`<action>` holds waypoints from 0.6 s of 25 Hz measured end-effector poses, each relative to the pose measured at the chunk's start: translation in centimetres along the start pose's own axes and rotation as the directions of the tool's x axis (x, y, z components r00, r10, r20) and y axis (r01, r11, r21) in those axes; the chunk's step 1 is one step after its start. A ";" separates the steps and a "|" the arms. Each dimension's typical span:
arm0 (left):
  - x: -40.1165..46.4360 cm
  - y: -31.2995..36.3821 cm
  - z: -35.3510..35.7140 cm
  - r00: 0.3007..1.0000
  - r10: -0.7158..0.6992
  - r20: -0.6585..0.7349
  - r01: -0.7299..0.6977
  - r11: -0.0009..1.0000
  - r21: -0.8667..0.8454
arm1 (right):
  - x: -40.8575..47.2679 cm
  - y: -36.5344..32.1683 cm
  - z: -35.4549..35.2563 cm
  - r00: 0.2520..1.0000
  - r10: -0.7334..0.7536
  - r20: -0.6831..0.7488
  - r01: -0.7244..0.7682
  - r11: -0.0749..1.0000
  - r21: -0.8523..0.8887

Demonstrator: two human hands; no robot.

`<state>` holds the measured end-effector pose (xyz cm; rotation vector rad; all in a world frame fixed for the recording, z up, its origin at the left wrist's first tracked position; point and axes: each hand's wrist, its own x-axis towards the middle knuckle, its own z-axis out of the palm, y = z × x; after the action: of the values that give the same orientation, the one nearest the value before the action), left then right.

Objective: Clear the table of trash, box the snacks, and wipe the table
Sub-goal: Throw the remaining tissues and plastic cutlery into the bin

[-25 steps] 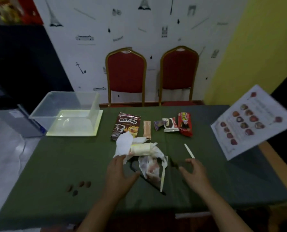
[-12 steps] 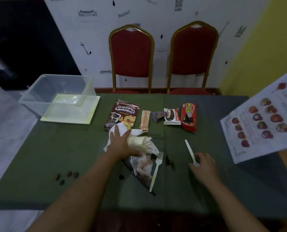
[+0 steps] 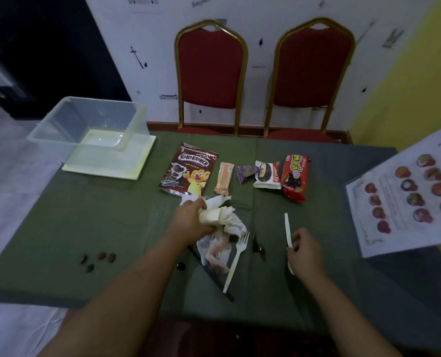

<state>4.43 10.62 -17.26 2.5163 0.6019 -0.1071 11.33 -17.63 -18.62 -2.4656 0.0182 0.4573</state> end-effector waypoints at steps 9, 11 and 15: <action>-3.2 0.9 -4.4 0.961 -0.139 -0.237 0.056 0.944 -0.326 | -3.7 -5.9 0.6 0.987 -0.107 0.120 0.073 0.964 0.257; -4.4 0.0 -5.9 0.937 -0.165 -0.309 0.042 0.928 -0.371 | -4.6 -8.1 1.0 0.974 -0.170 0.150 0.120 0.948 0.294; -7.8 -3.3 -9.0 0.871 -0.300 -0.389 0.077 0.866 -0.494 | -7.0 -12.8 3.0 0.931 -0.295 0.215 0.216 0.919 0.330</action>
<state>-4.38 14.73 -9.71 1.9980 0.9431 0.5178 5.35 -6.29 -11.14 -2.0544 -0.3210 0.6102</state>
